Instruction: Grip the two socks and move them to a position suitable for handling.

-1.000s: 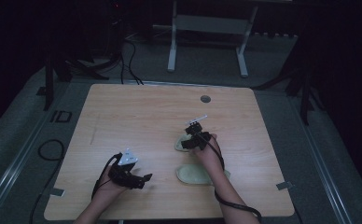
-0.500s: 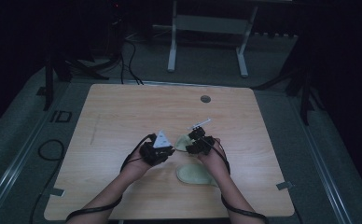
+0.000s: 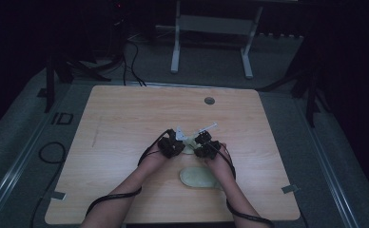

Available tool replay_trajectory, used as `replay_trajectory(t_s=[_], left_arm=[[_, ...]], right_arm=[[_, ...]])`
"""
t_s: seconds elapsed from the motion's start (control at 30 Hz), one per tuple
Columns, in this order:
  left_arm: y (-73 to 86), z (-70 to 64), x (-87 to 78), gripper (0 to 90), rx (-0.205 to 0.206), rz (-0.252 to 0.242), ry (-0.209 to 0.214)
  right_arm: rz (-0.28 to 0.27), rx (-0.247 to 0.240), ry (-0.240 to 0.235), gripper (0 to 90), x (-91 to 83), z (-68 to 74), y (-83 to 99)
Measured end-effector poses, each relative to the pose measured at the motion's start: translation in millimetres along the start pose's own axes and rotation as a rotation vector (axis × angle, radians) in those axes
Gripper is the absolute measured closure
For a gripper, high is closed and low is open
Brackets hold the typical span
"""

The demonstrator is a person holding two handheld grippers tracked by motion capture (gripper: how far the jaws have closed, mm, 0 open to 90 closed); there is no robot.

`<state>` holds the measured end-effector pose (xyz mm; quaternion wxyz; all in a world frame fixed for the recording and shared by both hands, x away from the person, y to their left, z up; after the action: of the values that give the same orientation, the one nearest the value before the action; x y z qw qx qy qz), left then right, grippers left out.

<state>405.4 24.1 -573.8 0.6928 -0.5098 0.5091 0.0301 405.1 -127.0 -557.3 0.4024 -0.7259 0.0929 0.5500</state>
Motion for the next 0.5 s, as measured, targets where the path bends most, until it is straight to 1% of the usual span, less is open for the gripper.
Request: replay_trajectory(t_s=[0.07, 0.1, 0.17, 0.23, 0.3, 0.37, 0.4, 0.43, 0.47, 0.5], left_arm=[[1.0, -0.6, 0.1, 89.2, 0.015, -0.009, -0.002], [1.3, -0.8, 0.3, 89.3, 0.015, -0.014, -0.003], [2.3, -1.7, 0.0, 89.3, 0.039, -0.018, -0.012], [2.3, -2.1, 0.1, 89.3, 0.046, -0.02, -0.014], [1.9, -2.1, 0.2, 89.3, 0.05, -0.017, -0.013], [1.5, -0.2, 0.2, 89.4, 0.034, -0.015, 0.002], [1.4, 0.9, 0.3, 89.3, 0.029, -0.015, 0.01], [1.3, 1.5, 0.2, 89.3, 0.032, -0.013, 0.015], [1.1, 1.5, 0.2, 89.3, 0.038, -0.012, 0.013], [0.9, 1.2, 0.3, 89.3, 0.044, -0.011, 0.01]], right_arm=[[-0.009, 0.012, -0.003, 83.0, -4.3, -3.0, 0.8], [-0.021, 0.017, -0.004, 83.0, -9.0, -5.8, 1.0], [-0.04, 0.03, 0.0, 83.0, -16.9, -9.9, 0.5], [-0.062, 0.039, 0.002, 82.9, -26.9, -16.0, -0.5], [-0.079, 0.053, -0.005, 82.9, -34.5, -20.3, -1.0], [-0.094, 0.056, -0.005, 82.9, -42.1, -25.6, -1.3], [-0.099, 0.065, -0.006, 82.8, -45.3, -28.5, -1.3], [-0.102, 0.075, -0.006, 82.9, -48.0, -31.6, -1.1], [-0.104, 0.077, -0.002, 82.9, -49.7, -35.5, -0.5], [-0.102, 0.088, -0.003, 82.9, -50.9, -39.3, 0.3]])
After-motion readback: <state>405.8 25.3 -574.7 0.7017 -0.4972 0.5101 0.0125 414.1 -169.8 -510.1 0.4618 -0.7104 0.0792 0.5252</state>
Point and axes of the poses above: each handheld gripper's, and its own axes: x roughly forward along the jaws, y roughly out of its underside, z roughly to its left, the point moved 2 cm from there along x, roughly forward along the jaws, and after that the axes turned 13 degrees about -x, right-handed, at the moved point
